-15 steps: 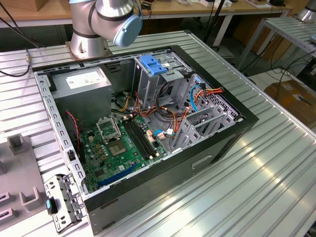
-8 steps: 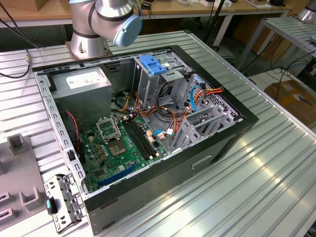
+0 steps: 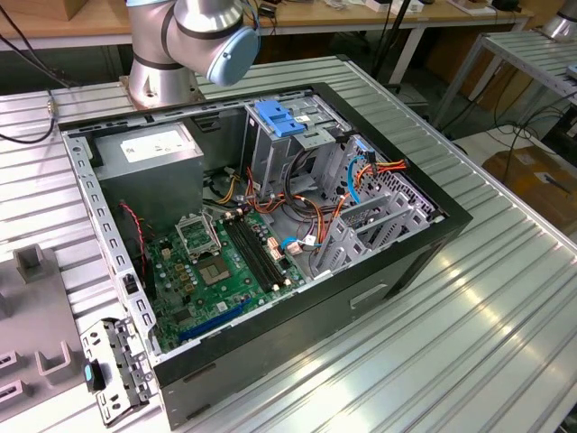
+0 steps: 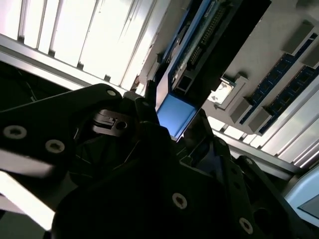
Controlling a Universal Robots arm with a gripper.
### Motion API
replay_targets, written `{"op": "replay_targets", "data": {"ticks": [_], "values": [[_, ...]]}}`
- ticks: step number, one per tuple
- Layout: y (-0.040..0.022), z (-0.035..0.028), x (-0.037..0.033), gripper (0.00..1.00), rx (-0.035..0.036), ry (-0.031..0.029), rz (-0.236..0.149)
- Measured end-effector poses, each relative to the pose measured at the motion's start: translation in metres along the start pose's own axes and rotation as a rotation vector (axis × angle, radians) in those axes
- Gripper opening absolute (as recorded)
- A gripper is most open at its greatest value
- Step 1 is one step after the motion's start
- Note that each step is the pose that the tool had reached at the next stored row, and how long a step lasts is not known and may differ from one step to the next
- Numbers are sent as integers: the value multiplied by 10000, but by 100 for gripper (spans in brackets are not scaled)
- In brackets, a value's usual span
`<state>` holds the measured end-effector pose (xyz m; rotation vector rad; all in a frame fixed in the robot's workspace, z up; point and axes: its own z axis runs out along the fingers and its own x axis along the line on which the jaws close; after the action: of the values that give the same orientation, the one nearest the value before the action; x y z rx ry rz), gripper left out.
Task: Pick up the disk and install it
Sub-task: 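Pick up the disk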
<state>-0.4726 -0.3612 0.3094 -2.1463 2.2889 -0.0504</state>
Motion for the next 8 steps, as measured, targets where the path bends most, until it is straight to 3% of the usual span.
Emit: {"op": "replay_targets", "data": {"ticks": [8], "values": [[3,57,0,49,26,-7,-317]]}}
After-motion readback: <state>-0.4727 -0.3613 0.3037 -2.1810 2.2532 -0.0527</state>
